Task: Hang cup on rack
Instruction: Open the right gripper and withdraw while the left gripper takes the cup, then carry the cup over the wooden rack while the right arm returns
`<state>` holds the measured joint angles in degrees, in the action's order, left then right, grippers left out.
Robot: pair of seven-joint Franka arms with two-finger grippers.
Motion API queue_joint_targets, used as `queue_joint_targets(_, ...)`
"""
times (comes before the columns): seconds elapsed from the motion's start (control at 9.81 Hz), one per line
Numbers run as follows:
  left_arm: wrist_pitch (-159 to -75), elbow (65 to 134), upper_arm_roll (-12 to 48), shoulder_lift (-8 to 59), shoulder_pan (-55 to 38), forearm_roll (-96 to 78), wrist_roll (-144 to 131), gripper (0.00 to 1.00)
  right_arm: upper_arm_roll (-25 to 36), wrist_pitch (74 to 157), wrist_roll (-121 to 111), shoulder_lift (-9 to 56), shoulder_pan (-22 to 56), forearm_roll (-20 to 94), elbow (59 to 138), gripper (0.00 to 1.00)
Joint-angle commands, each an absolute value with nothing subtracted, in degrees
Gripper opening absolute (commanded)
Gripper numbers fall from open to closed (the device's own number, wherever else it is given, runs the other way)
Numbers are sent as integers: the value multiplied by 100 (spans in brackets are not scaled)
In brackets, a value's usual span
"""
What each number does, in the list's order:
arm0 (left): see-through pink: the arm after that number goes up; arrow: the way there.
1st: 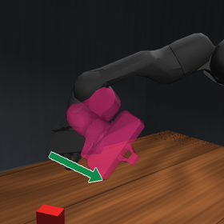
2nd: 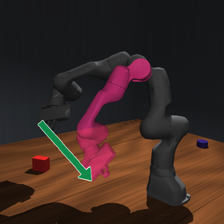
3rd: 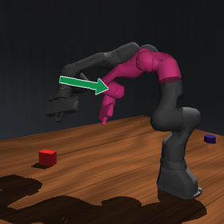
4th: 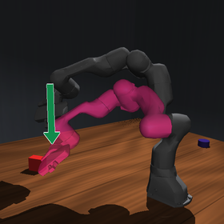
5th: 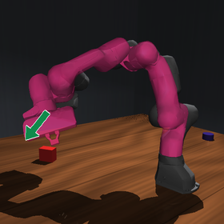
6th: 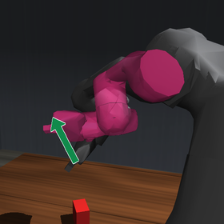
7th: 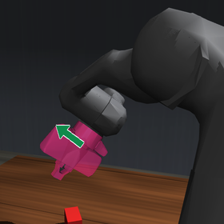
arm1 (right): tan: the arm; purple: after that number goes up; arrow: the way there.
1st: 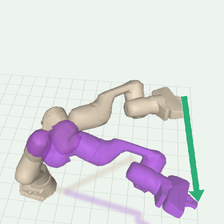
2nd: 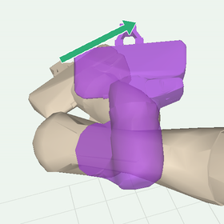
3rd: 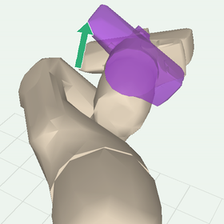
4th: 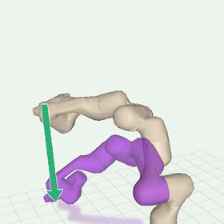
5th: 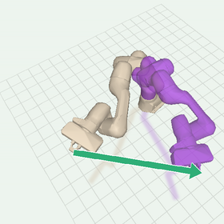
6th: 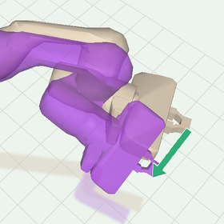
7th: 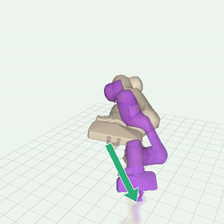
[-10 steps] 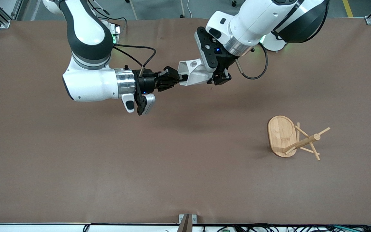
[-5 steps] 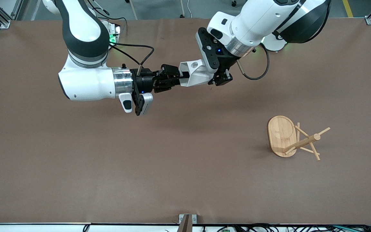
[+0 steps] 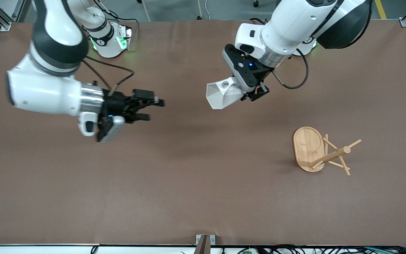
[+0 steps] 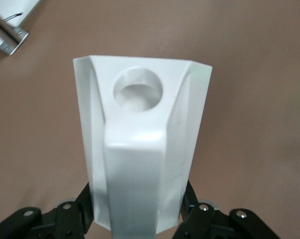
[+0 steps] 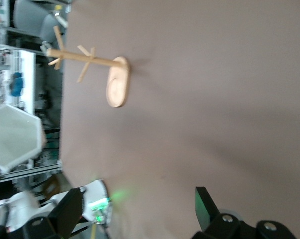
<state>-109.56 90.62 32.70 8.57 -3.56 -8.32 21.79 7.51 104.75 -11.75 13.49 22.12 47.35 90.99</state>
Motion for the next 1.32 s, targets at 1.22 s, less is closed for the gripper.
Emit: queue_joint_targets(1.22, -11320, 10890, 3296, 851, 1766, -862, 1520, 2, 721, 9652, -1169, 554, 97, 257, 8156, 100)
